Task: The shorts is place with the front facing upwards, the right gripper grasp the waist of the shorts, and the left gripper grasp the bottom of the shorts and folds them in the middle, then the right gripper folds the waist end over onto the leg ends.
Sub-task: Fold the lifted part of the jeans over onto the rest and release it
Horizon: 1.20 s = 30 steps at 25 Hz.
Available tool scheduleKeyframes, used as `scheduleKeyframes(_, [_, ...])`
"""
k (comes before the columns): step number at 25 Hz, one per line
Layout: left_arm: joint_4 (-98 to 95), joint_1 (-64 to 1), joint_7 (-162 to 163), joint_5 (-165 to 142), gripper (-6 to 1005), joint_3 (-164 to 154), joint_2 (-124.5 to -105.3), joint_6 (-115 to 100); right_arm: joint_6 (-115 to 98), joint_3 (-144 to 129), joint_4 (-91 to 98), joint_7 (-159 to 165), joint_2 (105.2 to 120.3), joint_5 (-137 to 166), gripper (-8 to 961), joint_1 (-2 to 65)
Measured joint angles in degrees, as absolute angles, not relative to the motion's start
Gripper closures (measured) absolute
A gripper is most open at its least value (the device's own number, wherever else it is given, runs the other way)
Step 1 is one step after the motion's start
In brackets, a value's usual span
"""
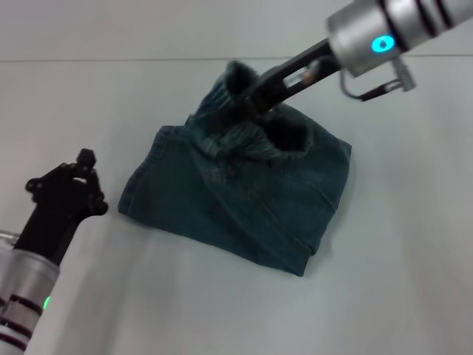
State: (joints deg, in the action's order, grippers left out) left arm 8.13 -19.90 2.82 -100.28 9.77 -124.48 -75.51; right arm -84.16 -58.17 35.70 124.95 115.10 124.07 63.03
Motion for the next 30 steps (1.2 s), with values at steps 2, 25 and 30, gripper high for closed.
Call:
scheduleKeyframes(2, [7.9, -19.1, 2.8, -100.3, 999, 10.1, -124.47, -76.3, -82.4, -58.4, 34.8, 124.8, 116.16, 125.9, 727, 64.5])
scheduleKeyframes(25, [7.7, -18.5, 2.8, -100.3, 999, 11.7, -124.28, -75.9, -79.7, -58.4, 34.8, 122.0, 117.73, 127.7, 281, 65.5])
scheduleKeyframes(30, [6.2, -18.7, 7.8, -100.5, 999, 11.4, -124.14, -76.9, -83.8, -54.0, 36.5, 118.2, 115.75, 122.0, 52, 60.3])
